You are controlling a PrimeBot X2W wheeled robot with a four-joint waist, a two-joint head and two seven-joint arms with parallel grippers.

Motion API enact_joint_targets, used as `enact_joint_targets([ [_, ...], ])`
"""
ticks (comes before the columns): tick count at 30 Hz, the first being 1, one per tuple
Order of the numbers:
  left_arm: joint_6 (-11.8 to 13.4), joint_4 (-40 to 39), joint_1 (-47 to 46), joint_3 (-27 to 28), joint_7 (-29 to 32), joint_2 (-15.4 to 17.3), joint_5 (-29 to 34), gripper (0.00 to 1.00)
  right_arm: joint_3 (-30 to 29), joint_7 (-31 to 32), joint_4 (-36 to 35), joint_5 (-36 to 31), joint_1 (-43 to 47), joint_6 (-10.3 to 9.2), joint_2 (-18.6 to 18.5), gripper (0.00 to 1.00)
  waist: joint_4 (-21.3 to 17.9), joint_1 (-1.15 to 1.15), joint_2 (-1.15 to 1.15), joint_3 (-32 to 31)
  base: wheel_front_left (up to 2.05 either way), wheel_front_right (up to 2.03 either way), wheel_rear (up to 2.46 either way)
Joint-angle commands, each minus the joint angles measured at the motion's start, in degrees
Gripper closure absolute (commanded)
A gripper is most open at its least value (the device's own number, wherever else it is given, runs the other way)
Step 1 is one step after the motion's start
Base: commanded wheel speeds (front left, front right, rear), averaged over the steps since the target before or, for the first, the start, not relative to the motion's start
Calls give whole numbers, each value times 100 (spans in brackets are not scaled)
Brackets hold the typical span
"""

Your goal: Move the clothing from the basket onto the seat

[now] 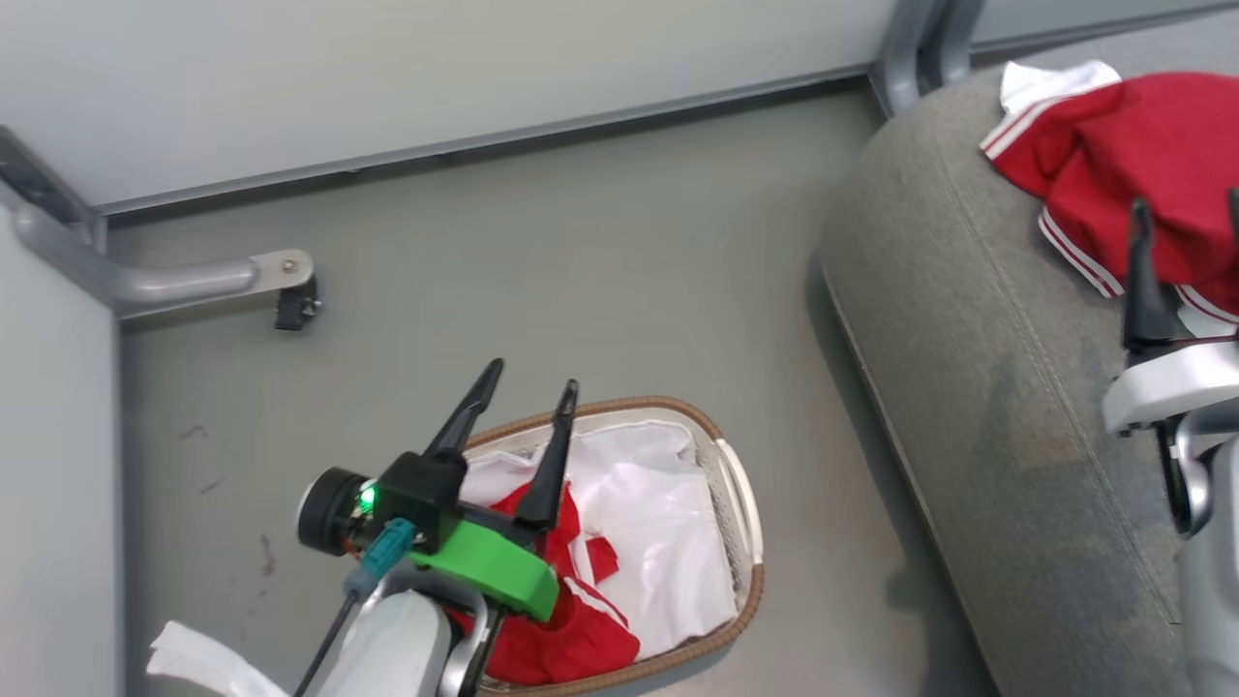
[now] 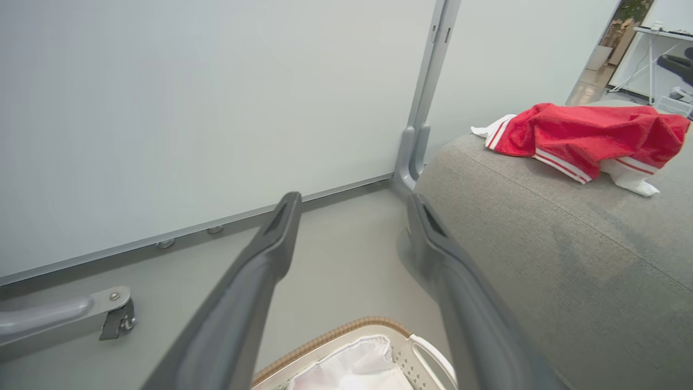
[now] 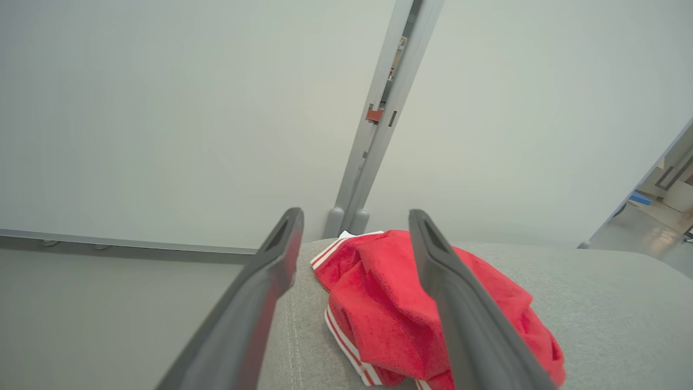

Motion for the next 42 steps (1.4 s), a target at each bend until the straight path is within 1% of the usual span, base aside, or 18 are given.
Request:
enact_joint_targets([
  [1, 32, -28, 156, 159, 5, -14, 45, 0, 128, -12, 45, 95, 5, -8, 26, 0, 452, 0, 0, -401, 0, 0, 0],
  [9, 196, -109, 585, 999, 5, -50, 109, 0, 905, -12, 88, 398, 363, -8, 407, 0, 829, 0, 0, -593, 0, 0, 0],
  [14, 224, -141, 852, 1359, 5, -57, 200, 0, 1117, -12, -4, 539, 718, -8, 647, 0, 968, 0, 0, -682, 0, 0, 0],
  [17, 231, -144, 1012, 1523, 4, -60, 131, 0, 1187, -12, -44, 586, 935, -8, 744, 0, 1012, 0, 0, -753, 0, 0, 0],
  [22, 276, -132, 1239, 1671, 5, -59, 19, 0, 1247, -12, -85, 631, 1256, -8, 792, 0, 1029, 0, 0, -860, 0, 0, 0],
  [29, 376, -143, 1465, 1761, 5, -58, -177, 0, 1351, -12, -72, 1015, 1579, -8, 793, 0, 992, 0, 0, -1001, 0, 0, 0],
  [42, 336, -64, 1491, 1717, 5, -58, -178, 0, 1452, -12, -2, 1196, 1660, -8, 795, 0, 932, 0, 0, -1104, 0, 0, 0],
])
